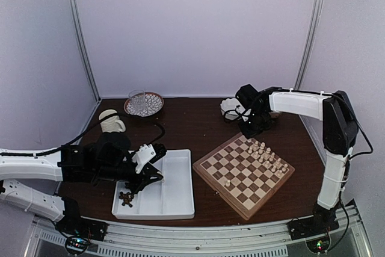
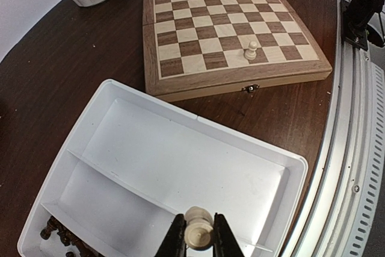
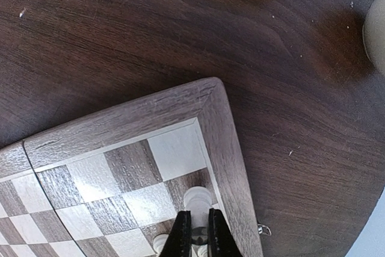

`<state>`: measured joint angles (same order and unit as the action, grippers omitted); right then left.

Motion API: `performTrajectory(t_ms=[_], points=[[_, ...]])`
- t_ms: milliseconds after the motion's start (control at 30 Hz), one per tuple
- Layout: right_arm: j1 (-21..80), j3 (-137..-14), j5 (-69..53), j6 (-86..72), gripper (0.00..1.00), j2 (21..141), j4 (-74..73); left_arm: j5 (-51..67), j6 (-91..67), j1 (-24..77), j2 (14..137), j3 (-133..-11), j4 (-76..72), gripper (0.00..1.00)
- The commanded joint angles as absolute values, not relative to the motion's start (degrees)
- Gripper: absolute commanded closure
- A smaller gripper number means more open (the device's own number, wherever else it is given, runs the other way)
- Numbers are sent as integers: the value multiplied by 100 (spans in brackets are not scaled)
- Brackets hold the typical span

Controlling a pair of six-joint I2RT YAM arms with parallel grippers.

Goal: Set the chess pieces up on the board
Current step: Place the knight at g1.

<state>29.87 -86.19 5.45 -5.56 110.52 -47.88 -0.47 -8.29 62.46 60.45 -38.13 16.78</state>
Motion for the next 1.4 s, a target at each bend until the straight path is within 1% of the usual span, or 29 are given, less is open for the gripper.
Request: performTrajectory(t_ms=[0,167,433,567,667,833,1000,1167,1233,1367], points=[[2918,-8622,630,-602,99,11148,-4773,-76,-857,6231,5968,-3867,1547,94],[2909,-8663,558,-599,99,11246,-4828,-65,-857,6231,5951,-3867,1551,94],[2914,-8699,483,-602,94,11281,-4852,-96,-850,6231,6002,-3874,1564,94],[2909,-8693,507,-598,87,11240,-4854,-96,-841,6231,6002,-3876,1559,94],[2909,-8692,533,-604,76,11209,-4856,-72,-848,6231,6004,-3880,1564,94],[2909,-8663,602,-615,68,11109,-4819,-61,-853,6231,6010,-3884,1567,94],[2929,-8504,586,-570,67,10810,-4540,0,-852,6227,5993,-3867,1529,94],[3081,-8228,870,-490,66,10163,-4222,-15,-839,6231,5949,-3861,1547,94],[3181,-8124,802,-427,66,9926,-4163,-37,-841,6231,5939,-3858,1551,94],[3587,-8310,577,-222,66,9781,-4715,-72,-825,6230,5941,-3853,1555,94]])
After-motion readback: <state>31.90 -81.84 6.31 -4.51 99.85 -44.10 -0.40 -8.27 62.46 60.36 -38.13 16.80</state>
